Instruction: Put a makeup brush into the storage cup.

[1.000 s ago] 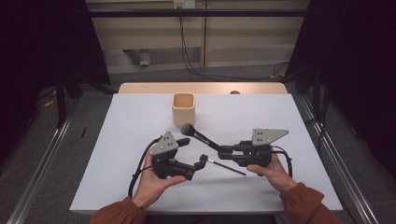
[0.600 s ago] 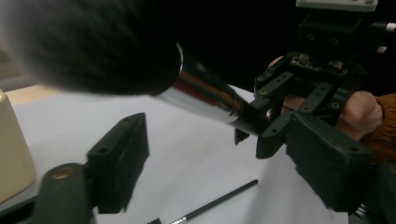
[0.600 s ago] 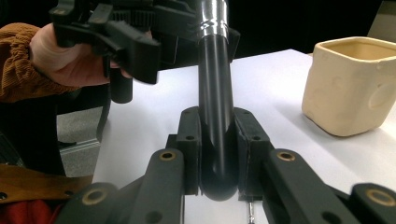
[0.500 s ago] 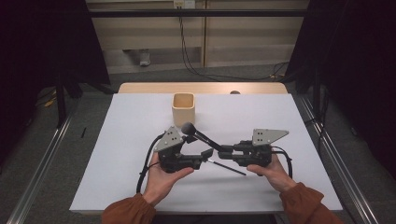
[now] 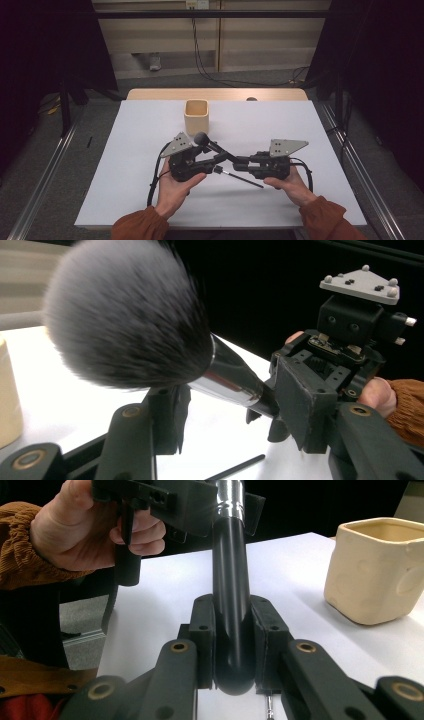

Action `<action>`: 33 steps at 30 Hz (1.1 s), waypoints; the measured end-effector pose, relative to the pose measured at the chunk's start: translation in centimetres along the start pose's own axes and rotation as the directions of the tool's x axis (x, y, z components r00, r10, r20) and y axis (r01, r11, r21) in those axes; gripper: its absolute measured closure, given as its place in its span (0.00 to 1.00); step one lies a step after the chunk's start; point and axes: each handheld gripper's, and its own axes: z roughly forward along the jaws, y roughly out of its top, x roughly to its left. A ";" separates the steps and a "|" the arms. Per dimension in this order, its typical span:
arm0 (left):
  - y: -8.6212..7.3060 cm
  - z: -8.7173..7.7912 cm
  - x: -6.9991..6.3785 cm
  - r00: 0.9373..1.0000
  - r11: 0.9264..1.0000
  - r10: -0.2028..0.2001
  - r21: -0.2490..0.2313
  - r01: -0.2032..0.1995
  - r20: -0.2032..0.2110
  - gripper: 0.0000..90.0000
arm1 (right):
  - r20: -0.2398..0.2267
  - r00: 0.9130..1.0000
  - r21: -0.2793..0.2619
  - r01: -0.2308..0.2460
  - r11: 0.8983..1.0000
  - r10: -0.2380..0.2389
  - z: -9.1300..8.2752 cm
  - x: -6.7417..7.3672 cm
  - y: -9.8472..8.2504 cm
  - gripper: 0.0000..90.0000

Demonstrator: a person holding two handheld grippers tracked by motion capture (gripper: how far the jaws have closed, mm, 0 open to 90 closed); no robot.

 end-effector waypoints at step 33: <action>0.5 0.2 0.0 0.995 0.997 -0.071 0.002 0.071 0.065 0.74 | -0.018 1.000 0.052 0.008 0.999 -0.007 1.1 0.3 -0.9 0.83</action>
